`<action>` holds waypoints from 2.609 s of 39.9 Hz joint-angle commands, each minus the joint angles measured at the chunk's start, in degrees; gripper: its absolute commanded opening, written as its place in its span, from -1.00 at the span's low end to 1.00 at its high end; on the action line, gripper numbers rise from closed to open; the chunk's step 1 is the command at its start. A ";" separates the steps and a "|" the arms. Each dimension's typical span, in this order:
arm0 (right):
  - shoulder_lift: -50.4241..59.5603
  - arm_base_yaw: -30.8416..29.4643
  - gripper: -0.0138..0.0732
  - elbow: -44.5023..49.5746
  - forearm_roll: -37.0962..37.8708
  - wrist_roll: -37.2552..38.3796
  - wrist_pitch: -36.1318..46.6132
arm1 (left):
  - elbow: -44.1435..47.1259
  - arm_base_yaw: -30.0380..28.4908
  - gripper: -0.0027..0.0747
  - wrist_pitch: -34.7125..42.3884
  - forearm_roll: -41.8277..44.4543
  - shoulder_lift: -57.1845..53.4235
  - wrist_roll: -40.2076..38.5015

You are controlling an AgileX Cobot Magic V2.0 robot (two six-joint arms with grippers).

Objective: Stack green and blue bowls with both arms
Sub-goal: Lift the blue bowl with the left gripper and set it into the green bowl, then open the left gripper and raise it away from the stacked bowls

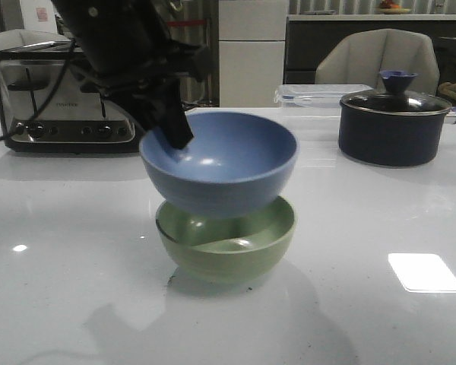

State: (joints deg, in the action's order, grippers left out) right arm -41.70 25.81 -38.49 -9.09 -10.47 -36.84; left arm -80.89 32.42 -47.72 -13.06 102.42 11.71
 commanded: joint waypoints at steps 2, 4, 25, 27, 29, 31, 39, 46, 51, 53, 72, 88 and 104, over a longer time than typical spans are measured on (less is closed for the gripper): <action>0.34 0.06 0.34 -1.61 -0.26 -0.60 3.58 | -1.97 1.45 -0.68 5.14 -2.05 -0.77 -0.09; 0.34 0.06 0.34 -1.61 -0.26 -0.60 3.58 | -1.97 1.50 -0.68 6.22 -2.49 0.11 -0.09; 0.34 0.06 0.34 -1.61 -0.26 -0.60 3.58 | -1.97 0.37 -0.64 7.40 -1.14 3.03 -0.09; 0.34 0.06 0.34 -1.61 -0.26 -0.60 3.58 | -1.97 0.37 -0.55 7.33 -1.14 3.03 -0.09; 0.34 0.06 0.34 -1.61 -0.26 -0.60 3.58 | -1.97 0.37 -0.42 7.26 -1.14 3.25 -0.09; 0.34 0.06 0.34 -1.61 -0.26 -0.60 3.58 | -1.97 0.37 -0.21 6.75 -1.14 3.63 -0.09; 0.34 0.06 0.34 -1.61 -0.26 -0.60 3.58 | -2.25 0.37 0.39 5.11 -0.73 3.26 -0.09; 0.34 0.06 0.34 -1.61 -0.26 -0.60 3.58 | -2.25 0.60 0.38 5.44 0.56 -1.57 -0.09; 0.34 0.06 0.34 -1.61 -0.26 -0.60 3.58 | -1.79 0.60 0.38 4.33 0.71 -6.88 -0.09; 0.34 0.06 0.34 -1.61 -0.26 -0.60 3.58 | -0.80 0.60 0.38 4.21 0.71 -9.49 -0.09; 0.34 0.06 0.34 -1.61 -0.26 -0.60 4.30 | 21.10 0.60 0.38 4.32 7.69 -38.21 -1.31; 0.34 0.06 0.34 -1.61 -0.26 -0.60 3.96 | 37.62 0.60 0.38 4.44 15.83 -59.22 -12.18; 0.34 0.06 0.23 -1.61 1.20 -0.60 2.49 | 41.54 0.60 0.13 6.61 15.83 -64.67 -12.18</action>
State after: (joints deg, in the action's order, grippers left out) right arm -41.70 25.81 -38.49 -8.79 -10.47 -37.13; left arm -37.82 32.91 -45.80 2.52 37.91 0.00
